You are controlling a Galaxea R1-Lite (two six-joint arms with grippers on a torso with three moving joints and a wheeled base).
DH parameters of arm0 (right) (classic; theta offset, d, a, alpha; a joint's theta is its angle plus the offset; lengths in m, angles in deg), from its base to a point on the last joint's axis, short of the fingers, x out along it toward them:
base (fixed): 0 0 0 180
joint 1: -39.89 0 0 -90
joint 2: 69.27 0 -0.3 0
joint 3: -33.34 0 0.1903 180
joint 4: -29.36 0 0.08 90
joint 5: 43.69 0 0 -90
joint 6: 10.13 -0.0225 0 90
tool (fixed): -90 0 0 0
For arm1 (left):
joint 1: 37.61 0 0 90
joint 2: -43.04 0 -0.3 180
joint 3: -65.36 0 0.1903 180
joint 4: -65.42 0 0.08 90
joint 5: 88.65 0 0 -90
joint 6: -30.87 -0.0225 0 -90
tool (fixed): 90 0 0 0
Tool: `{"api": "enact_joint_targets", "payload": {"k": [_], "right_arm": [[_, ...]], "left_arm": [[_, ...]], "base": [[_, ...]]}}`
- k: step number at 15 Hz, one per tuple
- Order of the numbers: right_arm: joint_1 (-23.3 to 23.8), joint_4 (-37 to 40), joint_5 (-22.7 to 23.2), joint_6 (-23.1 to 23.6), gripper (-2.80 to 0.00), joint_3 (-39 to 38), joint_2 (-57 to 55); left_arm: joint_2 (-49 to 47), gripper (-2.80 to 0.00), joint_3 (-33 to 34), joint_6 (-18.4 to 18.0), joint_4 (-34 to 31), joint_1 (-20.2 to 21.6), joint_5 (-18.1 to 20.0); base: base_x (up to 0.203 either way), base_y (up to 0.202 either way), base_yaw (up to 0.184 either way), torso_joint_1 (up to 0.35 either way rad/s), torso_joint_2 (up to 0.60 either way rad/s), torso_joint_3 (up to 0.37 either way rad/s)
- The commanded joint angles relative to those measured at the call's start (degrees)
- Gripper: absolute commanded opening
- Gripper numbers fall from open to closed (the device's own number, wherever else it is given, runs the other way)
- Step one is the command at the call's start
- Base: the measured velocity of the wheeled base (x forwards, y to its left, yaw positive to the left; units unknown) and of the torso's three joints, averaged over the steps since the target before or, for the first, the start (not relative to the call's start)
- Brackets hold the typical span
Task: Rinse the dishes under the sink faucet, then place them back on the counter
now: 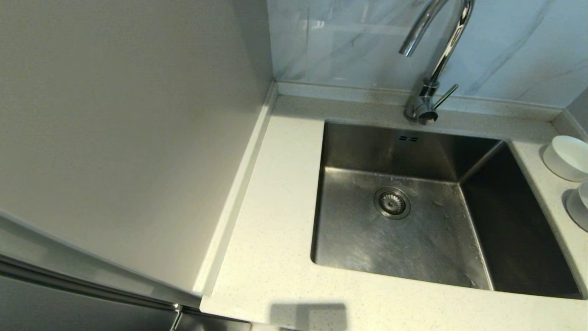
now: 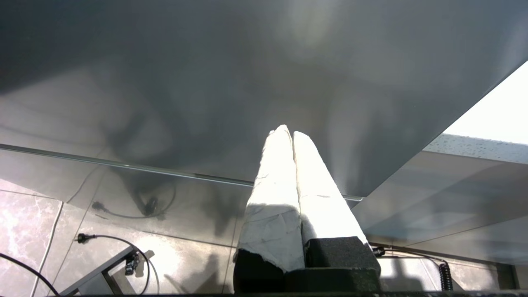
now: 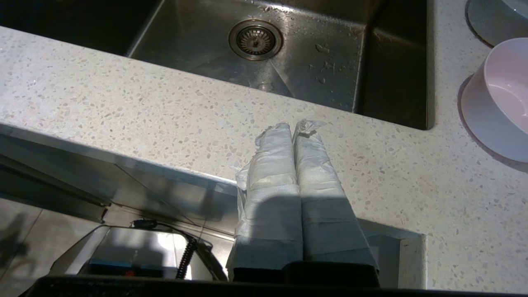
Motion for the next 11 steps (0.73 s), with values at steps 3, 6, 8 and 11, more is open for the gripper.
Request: {"api": "enact_joint_targets", "payload": {"k": [3, 6, 8, 11], "right_arm": [[0.0, 0.2, 0.0, 0.1, -2.80, 0.0, 0.0], [0.0, 0.2, 0.1, 0.1, -2.80, 0.0, 0.0], [0.0, 0.2, -0.1, 0.0, -2.80, 0.1, 0.0], [0.0, 0.2, 0.0, 0.1, -2.80, 0.0, 0.0]], "left_arm": [[0.2, -2.80, 0.0, 0.0, 0.0, 0.0, 0.0], [0.2, -2.80, 0.0, 0.0, 0.0, 0.0, 0.0], [0.2, -2.80, 0.0, 0.0, 0.0, 0.0, 0.0], [0.2, -2.80, 0.0, 0.0, 0.0, 0.0, 0.0]], "base": [[0.000, 0.000, 0.000, 0.000, 0.00, 0.000], [0.000, 0.000, 0.000, 0.000, 0.00, 0.000], [0.000, 0.000, 0.000, 0.000, 0.00, 0.000], [0.000, 0.000, 0.000, 0.000, 0.00, 0.000]]}}
